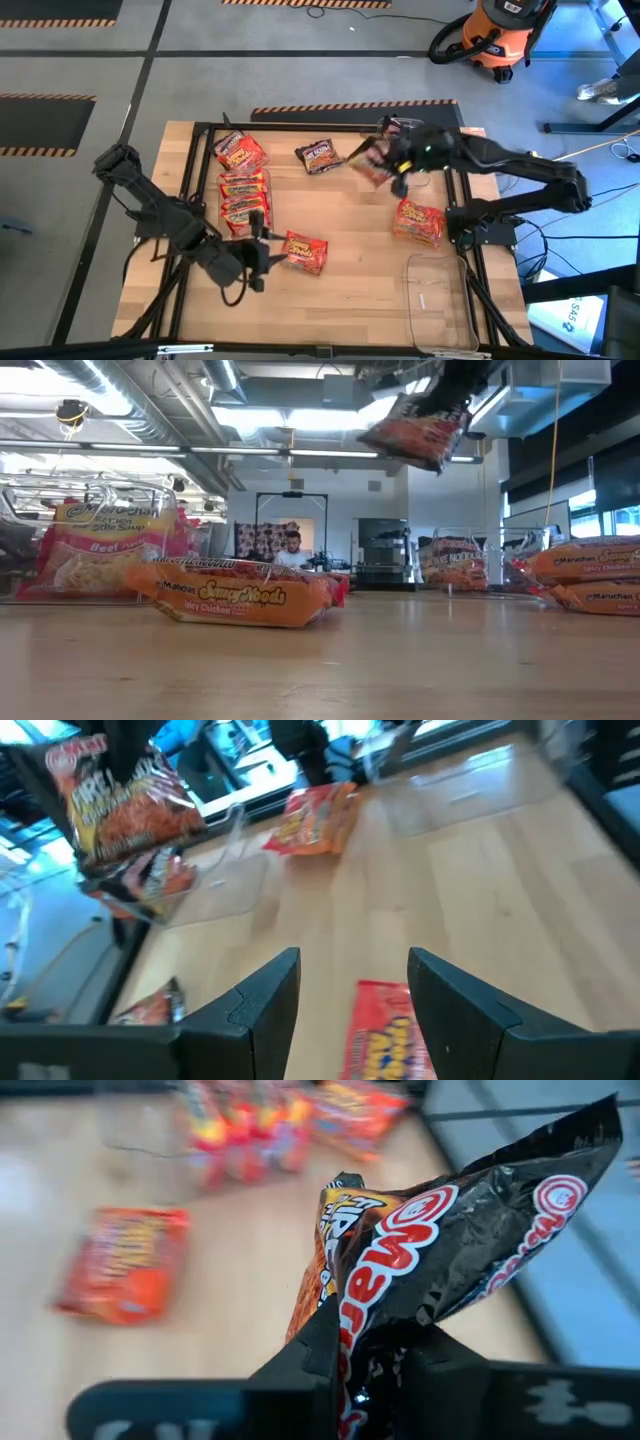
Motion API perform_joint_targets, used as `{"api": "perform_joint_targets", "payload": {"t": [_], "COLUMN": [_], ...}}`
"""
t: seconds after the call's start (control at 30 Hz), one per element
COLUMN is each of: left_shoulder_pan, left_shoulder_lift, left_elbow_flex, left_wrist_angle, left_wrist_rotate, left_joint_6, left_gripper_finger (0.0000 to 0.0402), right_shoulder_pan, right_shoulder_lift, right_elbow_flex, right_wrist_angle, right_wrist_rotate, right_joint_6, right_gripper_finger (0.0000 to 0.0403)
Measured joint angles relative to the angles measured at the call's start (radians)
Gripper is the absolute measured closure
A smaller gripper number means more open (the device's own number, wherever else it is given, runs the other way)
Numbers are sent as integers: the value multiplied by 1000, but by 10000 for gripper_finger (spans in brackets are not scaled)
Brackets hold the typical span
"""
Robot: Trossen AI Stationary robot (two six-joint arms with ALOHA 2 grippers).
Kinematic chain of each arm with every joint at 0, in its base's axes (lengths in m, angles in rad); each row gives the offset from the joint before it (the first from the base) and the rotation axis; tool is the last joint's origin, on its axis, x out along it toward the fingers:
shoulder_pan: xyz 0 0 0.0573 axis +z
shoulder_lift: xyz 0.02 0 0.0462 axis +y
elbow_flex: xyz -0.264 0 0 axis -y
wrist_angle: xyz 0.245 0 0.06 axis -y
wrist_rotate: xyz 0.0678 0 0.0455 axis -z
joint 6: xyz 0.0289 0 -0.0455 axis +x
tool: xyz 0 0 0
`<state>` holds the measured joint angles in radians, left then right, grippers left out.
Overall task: Sort Maruchan noodles
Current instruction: Put the black noodle pack into the top transparent bin
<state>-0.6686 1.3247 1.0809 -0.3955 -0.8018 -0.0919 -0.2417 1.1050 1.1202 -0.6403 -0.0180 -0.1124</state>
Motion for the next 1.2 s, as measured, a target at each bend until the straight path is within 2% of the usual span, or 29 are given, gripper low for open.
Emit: {"api": "perform_joint_targets", "payload": {"t": [0.23,0.43,0.6,0.9,1.07,1.2], "left_shoulder_pan": [79,164,210,302,365,405], "left_shoulder_lift": [0,-44,-97,-164,-169,-168], "left_elbow_flex": [0,0,-5,-93,-98,-98], "left_wrist_angle": [-23,-75,-139,-131,-125,-98], "left_wrist_rotate": [30,248,341,378,379,456], "left_joint_6": [81,102,95,130,172,198], "left_gripper_finger": [221,221,221,221,221,221], "right_shoulder_pan": [-154,-244,-305,-482,-563,-600], "right_shoulder_lift": [-63,-41,-6,137,198,251], "right_elbow_flex": [0,0,0,0,0,0], "right_wrist_angle": [-105,-175,-179,-207,-201,-186], "right_wrist_rotate": [20,20,30,27,-5,-30], "right_joint_6": [-221,-335,-525,-717,-841,-874], "right_gripper_finger": [368,368,379,384,385,385]}}
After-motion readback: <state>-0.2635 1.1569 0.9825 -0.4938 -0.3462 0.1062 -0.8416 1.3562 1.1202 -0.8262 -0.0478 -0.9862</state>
